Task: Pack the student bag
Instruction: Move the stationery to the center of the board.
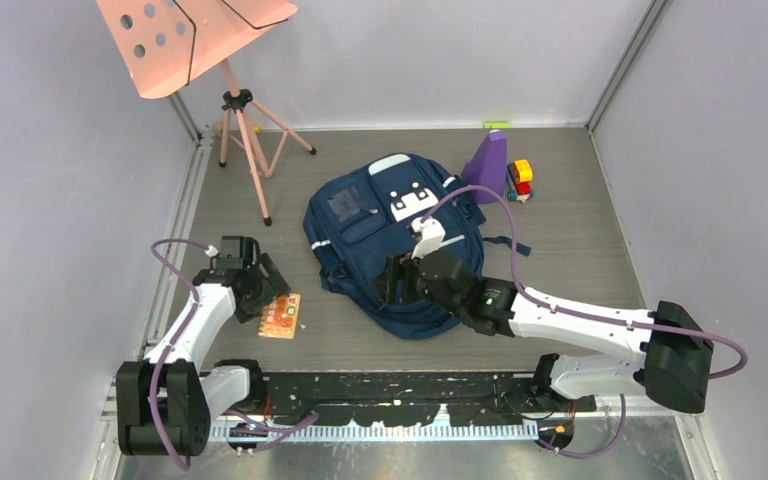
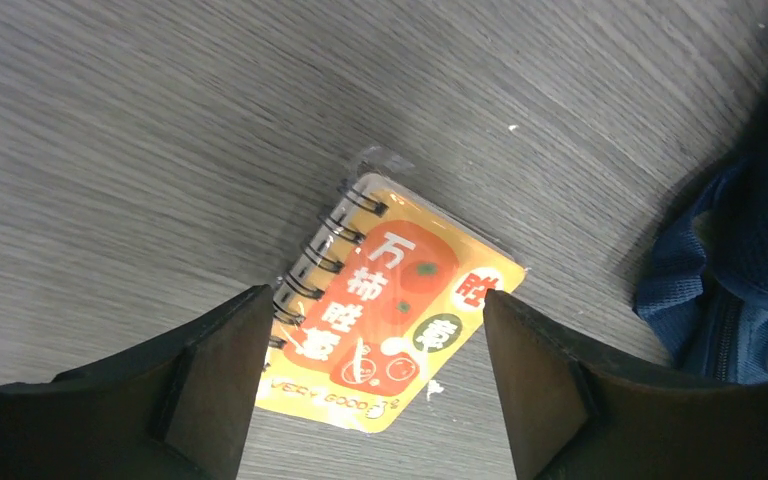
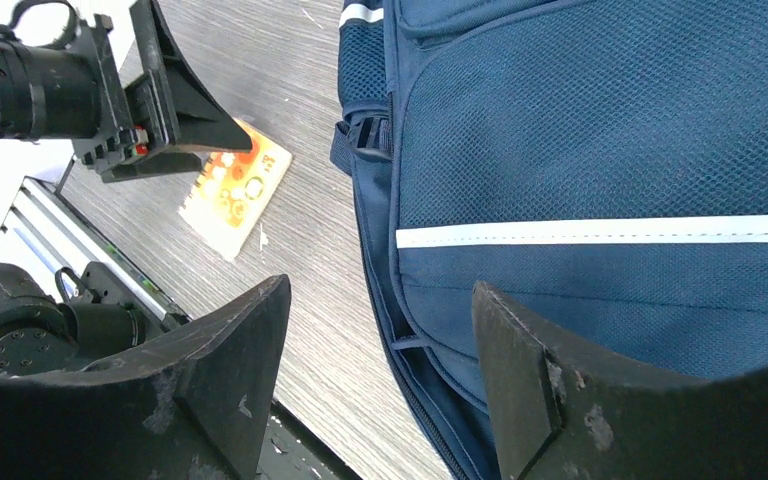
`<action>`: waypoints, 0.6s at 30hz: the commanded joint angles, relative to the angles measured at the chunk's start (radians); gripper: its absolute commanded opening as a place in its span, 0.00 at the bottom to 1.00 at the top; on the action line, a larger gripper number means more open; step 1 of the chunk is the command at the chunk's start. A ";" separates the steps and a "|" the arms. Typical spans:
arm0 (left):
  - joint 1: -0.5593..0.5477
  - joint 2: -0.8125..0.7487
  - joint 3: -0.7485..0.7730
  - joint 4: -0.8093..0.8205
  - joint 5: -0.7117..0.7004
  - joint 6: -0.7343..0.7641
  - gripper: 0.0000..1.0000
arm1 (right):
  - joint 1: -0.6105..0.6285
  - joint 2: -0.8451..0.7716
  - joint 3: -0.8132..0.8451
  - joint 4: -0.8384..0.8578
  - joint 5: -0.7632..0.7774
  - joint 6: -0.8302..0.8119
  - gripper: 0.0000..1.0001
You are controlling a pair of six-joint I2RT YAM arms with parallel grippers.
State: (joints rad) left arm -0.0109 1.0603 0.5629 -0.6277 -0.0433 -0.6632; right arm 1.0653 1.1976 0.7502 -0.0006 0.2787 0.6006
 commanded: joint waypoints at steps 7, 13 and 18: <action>-0.115 -0.010 -0.063 0.054 0.180 -0.109 0.73 | 0.005 0.000 0.038 0.056 0.045 -0.015 0.73; -0.115 -0.068 -0.041 -0.030 0.054 -0.072 0.78 | 0.004 0.006 0.039 0.059 0.035 -0.012 0.72; -0.115 0.020 -0.058 0.025 0.069 -0.075 0.72 | 0.005 0.002 0.036 0.059 0.032 -0.006 0.72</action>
State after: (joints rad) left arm -0.1249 1.0191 0.5098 -0.6254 0.0410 -0.7368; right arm 1.0653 1.1980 0.7502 0.0082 0.2947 0.5983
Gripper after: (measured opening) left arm 0.764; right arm 0.721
